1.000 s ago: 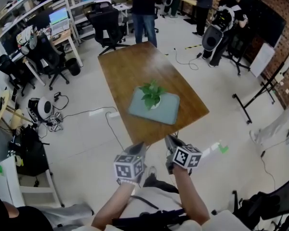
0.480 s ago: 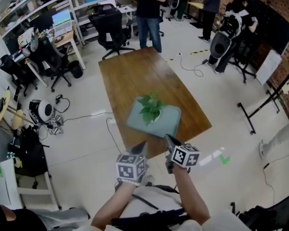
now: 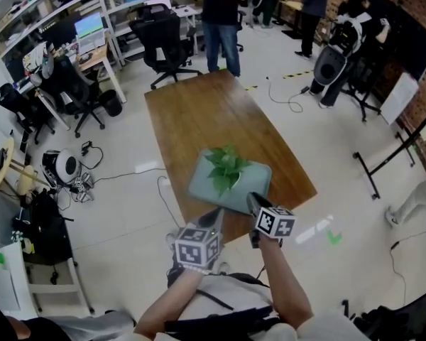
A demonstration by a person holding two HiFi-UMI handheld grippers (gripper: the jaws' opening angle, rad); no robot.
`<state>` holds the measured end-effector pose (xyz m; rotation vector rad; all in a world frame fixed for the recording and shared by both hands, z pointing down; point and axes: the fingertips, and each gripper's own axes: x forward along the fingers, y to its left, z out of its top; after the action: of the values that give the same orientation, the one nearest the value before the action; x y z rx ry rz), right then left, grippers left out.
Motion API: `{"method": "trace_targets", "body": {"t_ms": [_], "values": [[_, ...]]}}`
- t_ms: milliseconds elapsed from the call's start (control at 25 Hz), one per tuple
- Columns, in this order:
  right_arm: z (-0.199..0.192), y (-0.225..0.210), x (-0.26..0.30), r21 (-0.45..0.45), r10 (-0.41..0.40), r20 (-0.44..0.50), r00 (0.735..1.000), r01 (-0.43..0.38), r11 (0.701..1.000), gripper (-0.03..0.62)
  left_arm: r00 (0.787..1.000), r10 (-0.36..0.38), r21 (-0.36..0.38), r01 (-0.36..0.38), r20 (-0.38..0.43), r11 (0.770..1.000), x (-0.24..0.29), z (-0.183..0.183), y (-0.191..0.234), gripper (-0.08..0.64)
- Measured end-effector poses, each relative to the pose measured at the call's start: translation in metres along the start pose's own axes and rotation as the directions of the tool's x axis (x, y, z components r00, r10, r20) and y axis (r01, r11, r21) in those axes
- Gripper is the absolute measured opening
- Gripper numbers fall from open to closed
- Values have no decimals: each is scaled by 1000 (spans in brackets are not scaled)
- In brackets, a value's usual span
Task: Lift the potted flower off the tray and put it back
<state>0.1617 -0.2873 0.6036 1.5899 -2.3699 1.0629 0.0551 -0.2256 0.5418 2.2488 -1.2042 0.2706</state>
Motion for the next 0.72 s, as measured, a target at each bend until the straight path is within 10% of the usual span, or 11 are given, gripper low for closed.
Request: {"method": "trace_targets", "body": {"t_ms": [720], "values": [[8, -47, 104, 73, -75, -50, 996, 79, 994, 129, 994, -92, 106, 97, -52, 990, 42, 33, 18, -5]]}}
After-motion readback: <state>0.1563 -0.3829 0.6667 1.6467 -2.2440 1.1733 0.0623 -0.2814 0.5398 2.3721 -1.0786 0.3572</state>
